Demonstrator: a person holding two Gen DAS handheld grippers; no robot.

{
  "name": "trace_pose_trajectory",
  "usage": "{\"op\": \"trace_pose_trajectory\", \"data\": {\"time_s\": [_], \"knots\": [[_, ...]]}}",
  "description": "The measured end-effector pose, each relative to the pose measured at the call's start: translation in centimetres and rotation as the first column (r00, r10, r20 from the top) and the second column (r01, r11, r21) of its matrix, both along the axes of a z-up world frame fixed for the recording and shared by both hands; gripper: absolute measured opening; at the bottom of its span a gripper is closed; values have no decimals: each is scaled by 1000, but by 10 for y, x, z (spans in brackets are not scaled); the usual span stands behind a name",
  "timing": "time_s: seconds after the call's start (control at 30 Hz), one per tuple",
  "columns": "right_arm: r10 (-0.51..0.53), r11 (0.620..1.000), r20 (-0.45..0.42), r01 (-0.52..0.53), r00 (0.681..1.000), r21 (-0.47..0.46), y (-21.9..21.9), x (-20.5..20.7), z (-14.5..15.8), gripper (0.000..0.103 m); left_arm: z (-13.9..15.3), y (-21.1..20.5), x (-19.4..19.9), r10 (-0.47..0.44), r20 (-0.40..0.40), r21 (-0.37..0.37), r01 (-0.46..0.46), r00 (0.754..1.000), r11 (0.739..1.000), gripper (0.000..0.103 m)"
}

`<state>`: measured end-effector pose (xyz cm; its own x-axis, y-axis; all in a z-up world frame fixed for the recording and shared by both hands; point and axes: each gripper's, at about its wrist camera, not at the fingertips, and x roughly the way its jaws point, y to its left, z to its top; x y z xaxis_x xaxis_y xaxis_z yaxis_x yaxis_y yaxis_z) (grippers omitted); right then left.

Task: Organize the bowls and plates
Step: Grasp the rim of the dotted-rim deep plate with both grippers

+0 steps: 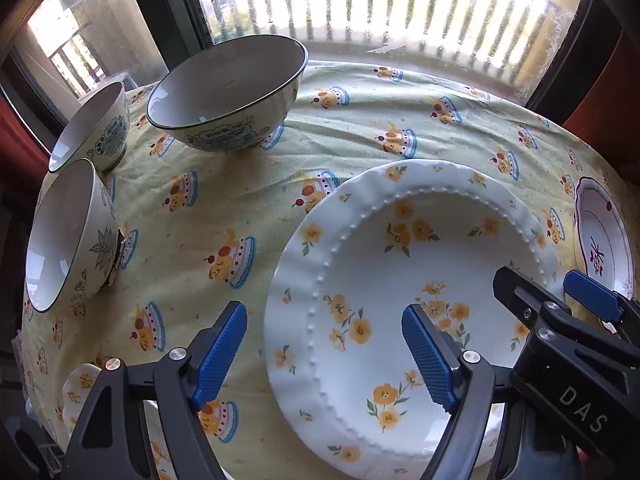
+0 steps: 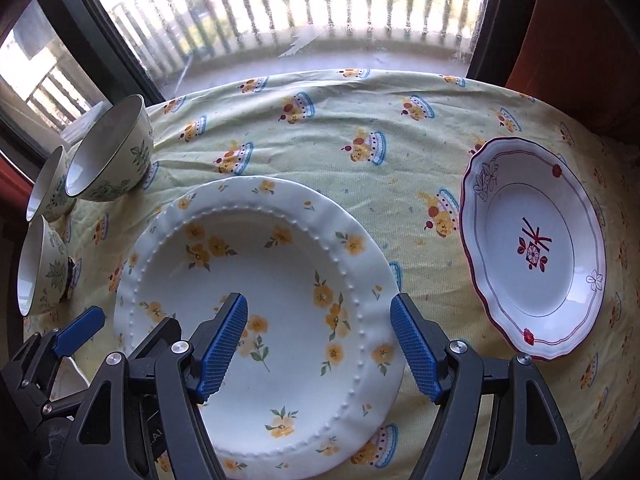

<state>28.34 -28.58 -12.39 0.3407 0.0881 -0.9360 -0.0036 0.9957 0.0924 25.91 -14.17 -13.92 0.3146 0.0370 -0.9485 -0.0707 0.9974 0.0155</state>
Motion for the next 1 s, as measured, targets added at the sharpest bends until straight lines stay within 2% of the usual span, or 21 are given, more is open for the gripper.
{"op": "trace_pose_trajectory", "data": {"time_s": [0.13,0.27,0.4,0.5,0.67,0.8,1.0], "knots": [[7,1000,-1,-7,1000,-26,1,7,-6,82,-7,-1,7,10,-24,-26,-10,1000,1000,79],[-5,1000,-30,4,1000,-8,-3,11,-12,82,-11,-5,9,5,-38,-28,-6,999,1000,76],[-22,1000,-59,23,998,14,-6,9,-19,82,-12,-11,11,-13,-29,4,13,1000,1000,75],[-24,1000,-55,23,998,-7,-5,6,-19,78,-11,-15,9,-26,-17,29,26,1000,999,74],[-28,999,-48,27,998,-36,-6,-5,-16,75,-13,-17,3,-31,-23,33,32,999,999,74],[-62,998,-60,60,996,-29,-14,-22,-15,75,-14,-25,-4,-85,-27,49,86,996,995,74],[-129,992,-106,129,986,-6,-30,-46,-14,75,-11,-33,-19,-139,-43,21,140,989,990,74]]}}
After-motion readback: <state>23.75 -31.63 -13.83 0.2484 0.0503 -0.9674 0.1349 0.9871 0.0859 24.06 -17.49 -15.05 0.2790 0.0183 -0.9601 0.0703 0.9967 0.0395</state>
